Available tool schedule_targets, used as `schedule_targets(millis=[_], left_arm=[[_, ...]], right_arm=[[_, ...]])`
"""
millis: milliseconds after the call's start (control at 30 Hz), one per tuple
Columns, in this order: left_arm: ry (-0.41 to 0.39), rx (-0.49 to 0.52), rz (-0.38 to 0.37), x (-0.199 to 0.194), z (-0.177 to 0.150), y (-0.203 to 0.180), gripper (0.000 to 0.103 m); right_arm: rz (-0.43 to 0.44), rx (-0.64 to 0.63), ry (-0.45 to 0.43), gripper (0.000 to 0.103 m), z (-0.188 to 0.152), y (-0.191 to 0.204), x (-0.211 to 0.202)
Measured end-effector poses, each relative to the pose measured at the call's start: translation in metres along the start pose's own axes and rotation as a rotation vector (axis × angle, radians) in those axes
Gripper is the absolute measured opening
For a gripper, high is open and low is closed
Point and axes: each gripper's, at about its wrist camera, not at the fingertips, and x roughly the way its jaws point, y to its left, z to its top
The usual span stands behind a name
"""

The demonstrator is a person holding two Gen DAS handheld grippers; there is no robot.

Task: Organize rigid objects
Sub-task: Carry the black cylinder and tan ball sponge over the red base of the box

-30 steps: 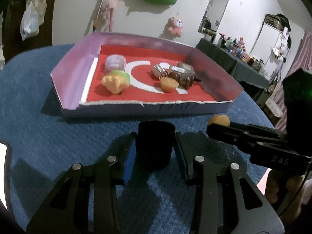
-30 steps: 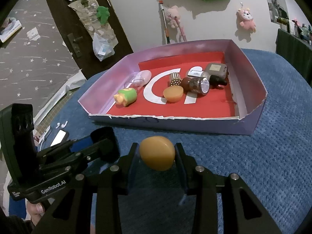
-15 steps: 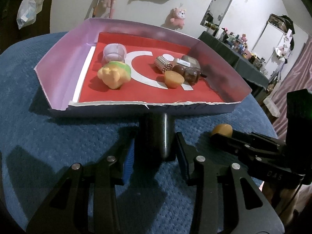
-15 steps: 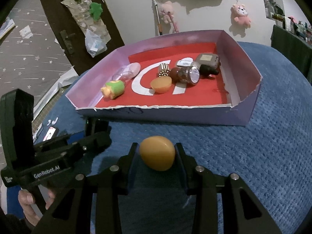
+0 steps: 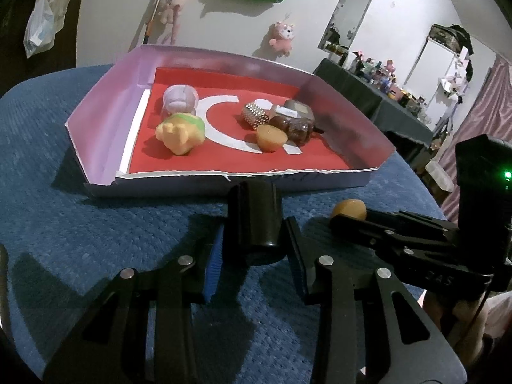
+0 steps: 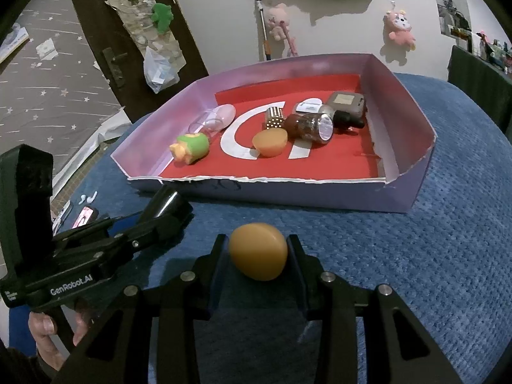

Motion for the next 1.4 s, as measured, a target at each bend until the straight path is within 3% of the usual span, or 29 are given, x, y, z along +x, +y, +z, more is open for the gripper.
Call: schedule_targets(millis=[733, 1400], left_arm=[[-0.072, 0.037, -0.049, -0.02, 0.02, -0.015, 0.034], [-0.043, 0.01, -0.06, 0.006, 0.061, -0.005, 0.034]], right_arm=[[0.037, -0.061, -0.045, 0.039, 0.015, 0.022, -0.024], [0.021, -0.067, -0.057, 0.039, 0.063, 0.009, -0.015]])
